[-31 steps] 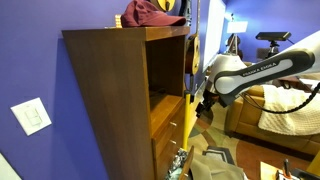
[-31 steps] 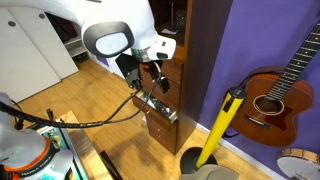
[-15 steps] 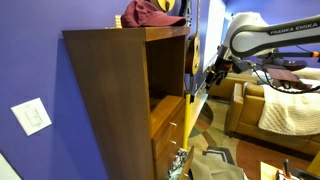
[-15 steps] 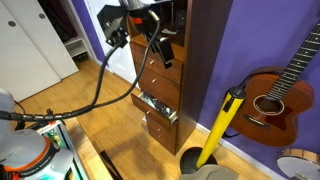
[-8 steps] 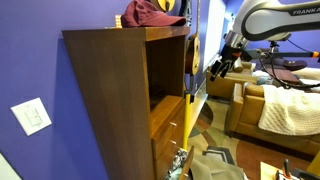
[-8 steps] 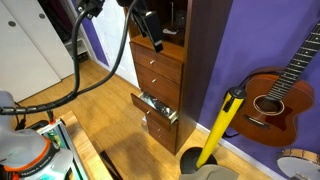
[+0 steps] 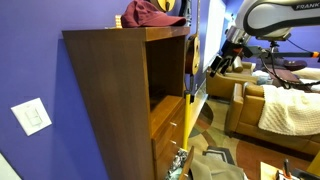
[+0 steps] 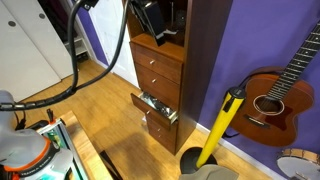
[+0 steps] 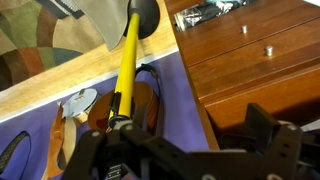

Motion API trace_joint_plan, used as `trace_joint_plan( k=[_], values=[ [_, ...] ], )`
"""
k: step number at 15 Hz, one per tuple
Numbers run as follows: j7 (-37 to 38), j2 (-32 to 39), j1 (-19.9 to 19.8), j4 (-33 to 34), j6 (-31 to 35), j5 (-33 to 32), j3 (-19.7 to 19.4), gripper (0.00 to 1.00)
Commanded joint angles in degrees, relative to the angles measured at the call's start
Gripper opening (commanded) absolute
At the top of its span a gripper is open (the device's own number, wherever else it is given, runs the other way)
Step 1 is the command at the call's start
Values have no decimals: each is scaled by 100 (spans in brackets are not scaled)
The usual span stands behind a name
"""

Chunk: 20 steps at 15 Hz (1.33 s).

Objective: Remove the cap from on top of the cabinet and put it in the top shelf

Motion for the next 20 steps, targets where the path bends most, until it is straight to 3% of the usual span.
trace_joint_plan(
  k=[1, 9, 10, 20],
  values=[
    [-12, -125, 57, 357, -324, 355, -169, 100],
    [87, -276, 49, 1236, -1221, 705, -237, 100],
    [14, -241, 26, 1097, -978, 589, -196, 100],
    [117, -227, 5, 1412, -1322, 613, -211, 100]
  ],
)
